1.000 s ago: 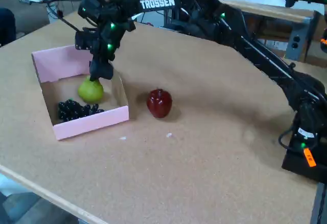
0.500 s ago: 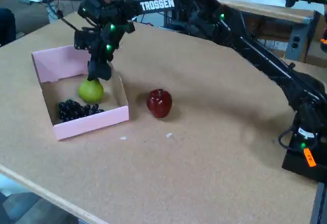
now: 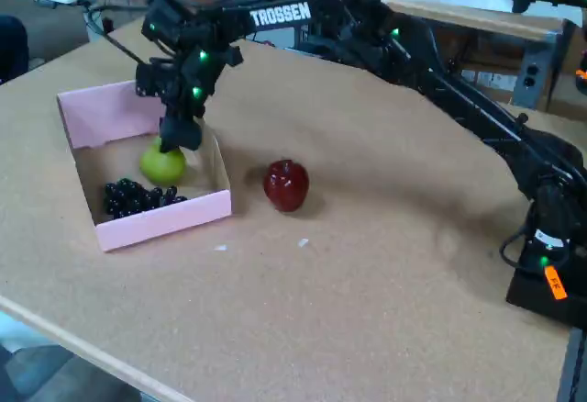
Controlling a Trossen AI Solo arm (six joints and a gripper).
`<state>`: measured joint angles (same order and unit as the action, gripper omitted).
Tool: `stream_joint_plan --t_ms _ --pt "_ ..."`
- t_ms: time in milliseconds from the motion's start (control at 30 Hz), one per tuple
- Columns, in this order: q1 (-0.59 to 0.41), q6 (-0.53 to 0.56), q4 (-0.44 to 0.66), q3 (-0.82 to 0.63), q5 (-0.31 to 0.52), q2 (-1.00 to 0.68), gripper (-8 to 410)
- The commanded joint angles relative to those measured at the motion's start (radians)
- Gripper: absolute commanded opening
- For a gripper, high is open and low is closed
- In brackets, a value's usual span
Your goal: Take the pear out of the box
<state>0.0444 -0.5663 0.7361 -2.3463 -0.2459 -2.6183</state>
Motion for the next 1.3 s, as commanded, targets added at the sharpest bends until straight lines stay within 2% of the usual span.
stream_joint_plan --t_ms 0,233,333,433,600,1267 --pt "0.001 0.005 0.002 0.0 -0.018 -0.009 223" --pt "0.001 0.003 0.005 -0.005 -0.014 -0.019 220" --pt "0.001 0.0 0.013 -0.005 -0.001 -0.019 196" --pt "0.001 0.0 0.013 -0.005 0.001 -0.018 138" --pt "0.001 -0.006 0.023 -0.012 0.003 -0.008 -1" --pt "0.011 -0.015 0.063 -0.011 0.06 0.114 -1"
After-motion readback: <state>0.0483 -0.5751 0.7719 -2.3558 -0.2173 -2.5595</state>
